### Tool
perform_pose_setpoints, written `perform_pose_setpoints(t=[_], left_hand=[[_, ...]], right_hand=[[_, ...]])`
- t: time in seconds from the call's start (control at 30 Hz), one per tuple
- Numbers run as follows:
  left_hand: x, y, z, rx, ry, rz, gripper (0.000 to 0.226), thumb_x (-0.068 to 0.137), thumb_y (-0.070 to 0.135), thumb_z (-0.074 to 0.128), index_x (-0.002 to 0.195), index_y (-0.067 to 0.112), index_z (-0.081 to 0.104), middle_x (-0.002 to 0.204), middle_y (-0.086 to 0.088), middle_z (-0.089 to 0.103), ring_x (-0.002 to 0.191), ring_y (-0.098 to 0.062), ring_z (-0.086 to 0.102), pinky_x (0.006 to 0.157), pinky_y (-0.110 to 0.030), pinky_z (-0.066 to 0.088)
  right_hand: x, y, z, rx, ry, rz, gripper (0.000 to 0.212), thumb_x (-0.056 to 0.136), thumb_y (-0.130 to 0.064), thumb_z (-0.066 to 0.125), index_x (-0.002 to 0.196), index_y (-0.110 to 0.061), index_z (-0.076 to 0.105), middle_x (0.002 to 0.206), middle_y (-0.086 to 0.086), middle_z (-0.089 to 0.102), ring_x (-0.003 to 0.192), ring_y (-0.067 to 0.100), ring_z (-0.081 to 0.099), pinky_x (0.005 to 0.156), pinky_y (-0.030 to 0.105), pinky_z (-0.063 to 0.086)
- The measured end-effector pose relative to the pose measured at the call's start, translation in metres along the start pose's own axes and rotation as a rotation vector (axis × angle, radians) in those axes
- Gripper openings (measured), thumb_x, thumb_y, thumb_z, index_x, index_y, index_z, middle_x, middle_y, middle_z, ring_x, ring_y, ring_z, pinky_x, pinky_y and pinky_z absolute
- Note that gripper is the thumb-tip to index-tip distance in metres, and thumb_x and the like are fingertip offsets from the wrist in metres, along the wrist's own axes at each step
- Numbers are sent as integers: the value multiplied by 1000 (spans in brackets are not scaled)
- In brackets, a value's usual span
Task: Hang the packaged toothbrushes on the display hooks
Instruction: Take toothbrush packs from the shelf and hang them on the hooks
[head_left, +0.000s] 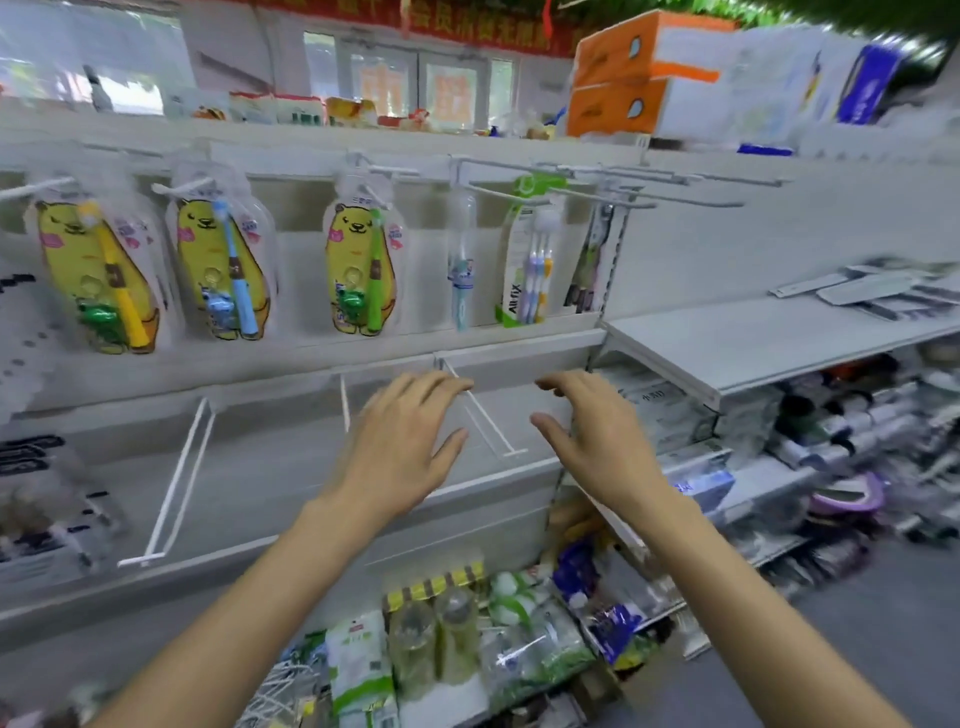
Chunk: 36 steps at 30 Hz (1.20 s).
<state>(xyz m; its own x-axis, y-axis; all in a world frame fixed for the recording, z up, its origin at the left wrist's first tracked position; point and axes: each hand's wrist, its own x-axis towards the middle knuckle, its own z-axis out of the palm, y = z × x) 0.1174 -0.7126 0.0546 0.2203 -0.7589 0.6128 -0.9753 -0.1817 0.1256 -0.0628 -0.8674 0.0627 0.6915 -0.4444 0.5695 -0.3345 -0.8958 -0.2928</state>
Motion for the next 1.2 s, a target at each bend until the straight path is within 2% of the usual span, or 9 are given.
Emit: perform_pose_setpoints(t=[0.2, 0.47, 0.57, 0.73, 0.87, 1.07, 1.2], left_hand=[[10, 65, 25, -94, -43, 131, 49, 88, 37, 64, 132, 21, 53, 130, 2, 52, 120, -22, 49, 95, -44, 50], [36, 177, 61, -199, -103, 276, 52, 87, 41, 56, 136, 24, 48, 133, 1, 51, 124, -21, 48, 98, -41, 51], [51, 218, 82, -225, -112, 310, 53, 85, 38, 63, 135, 24, 50, 133, 0, 51, 125, -21, 48, 97, -41, 51], [82, 288, 122, -273, -100, 375, 54, 83, 31, 68, 133, 21, 53, 130, -1, 54, 122, -21, 48, 104, -32, 38], [104, 348, 153, -297, -126, 388, 51, 88, 36, 60, 137, 24, 49, 134, 4, 50, 123, -17, 46, 104, -33, 42], [141, 421, 196, -337, -136, 373, 54, 85, 44, 45, 134, 23, 51, 132, 2, 52, 123, -21, 48, 101, -40, 46], [167, 454, 224, -333, -137, 379, 53, 85, 42, 45, 134, 23, 51, 132, 2, 52, 124, -21, 48, 104, -40, 44]], right_hand=[[-58, 32, -59, -117, -31, 77, 44, 91, -24, 70, 131, -12, 57, 135, 7, 57, 127, 27, 49, 106, 39, 41], [-124, 87, -131, -215, -22, 212, 50, 95, -29, 66, 140, -16, 50, 143, 2, 50, 134, 22, 42, 111, 35, 37], [-146, 118, -158, -243, -2, 252, 51, 95, -30, 66, 141, -17, 49, 143, 0, 49, 135, 20, 41, 112, 36, 37], [-178, 178, -201, -280, 22, 294, 51, 94, -30, 67, 140, -18, 50, 141, -2, 50, 133, 18, 42, 111, 32, 36], [-198, 232, -234, -301, 28, 325, 51, 92, -27, 69, 139, -18, 51, 139, -3, 51, 130, 16, 43, 109, 29, 36], [-216, 312, -273, -312, 15, 337, 50, 93, -30, 67, 139, -21, 51, 139, -7, 52, 133, 11, 41, 110, 21, 29], [-221, 362, -288, -319, 10, 349, 51, 92, -29, 69, 139, -20, 51, 139, -6, 53, 133, 13, 42, 113, 30, 36]])
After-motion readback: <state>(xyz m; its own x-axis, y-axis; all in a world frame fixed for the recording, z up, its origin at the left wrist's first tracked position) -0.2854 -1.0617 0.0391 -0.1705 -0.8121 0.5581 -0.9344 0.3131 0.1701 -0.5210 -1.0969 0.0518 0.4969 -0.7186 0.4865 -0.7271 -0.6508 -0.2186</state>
